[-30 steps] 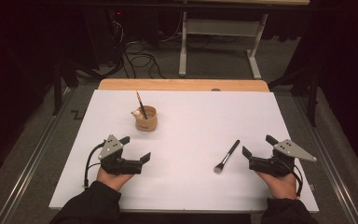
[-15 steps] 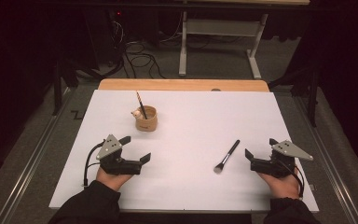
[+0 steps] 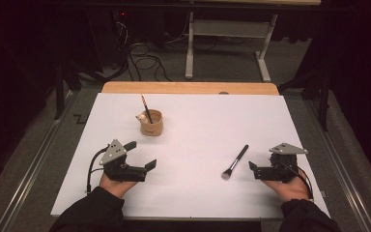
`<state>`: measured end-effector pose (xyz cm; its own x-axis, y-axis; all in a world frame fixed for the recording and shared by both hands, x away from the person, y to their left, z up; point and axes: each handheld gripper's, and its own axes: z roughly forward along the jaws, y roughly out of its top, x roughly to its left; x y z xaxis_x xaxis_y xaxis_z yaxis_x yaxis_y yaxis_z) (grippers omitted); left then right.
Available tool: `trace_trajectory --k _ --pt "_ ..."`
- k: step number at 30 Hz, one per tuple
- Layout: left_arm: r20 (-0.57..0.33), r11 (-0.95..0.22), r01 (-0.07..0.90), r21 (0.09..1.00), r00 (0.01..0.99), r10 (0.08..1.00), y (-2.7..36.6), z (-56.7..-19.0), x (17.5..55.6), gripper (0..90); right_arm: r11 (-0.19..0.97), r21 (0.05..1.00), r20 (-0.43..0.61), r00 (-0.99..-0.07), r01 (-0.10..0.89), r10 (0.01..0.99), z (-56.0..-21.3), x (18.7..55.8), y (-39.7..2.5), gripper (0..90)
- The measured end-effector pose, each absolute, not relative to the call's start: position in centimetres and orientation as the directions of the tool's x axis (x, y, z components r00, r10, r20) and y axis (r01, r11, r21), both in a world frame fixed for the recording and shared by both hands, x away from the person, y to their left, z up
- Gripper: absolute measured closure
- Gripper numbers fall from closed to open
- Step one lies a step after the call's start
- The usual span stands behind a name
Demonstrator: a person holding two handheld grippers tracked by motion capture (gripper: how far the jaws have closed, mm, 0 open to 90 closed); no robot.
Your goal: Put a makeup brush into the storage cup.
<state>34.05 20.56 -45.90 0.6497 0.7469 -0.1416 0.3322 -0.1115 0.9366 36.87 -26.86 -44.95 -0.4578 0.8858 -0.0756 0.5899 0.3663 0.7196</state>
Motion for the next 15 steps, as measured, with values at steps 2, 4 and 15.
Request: trace_trajectory --k 2,4,15 --pt "-0.146 -0.109 0.335 0.936 0.649 0.746 20.6 -45.9 34.1 0.3 0.398 0.689 -0.094 -0.470 0.606 0.878 -45.0 37.0 -26.4 3.1" --pt "-0.151 -0.107 0.339 0.935 0.650 0.745 20.7 -46.0 34.2 0.3 0.414 0.658 -0.093 -0.478 0.629 0.873 -45.0 37.0 -26.0 3.1" --pt "-0.160 -0.104 0.341 0.934 0.662 0.732 20.5 -46.0 34.4 0.3 0.462 0.514 -0.083 -0.495 0.722 0.865 -45.0 37.5 -25.2 3.5"
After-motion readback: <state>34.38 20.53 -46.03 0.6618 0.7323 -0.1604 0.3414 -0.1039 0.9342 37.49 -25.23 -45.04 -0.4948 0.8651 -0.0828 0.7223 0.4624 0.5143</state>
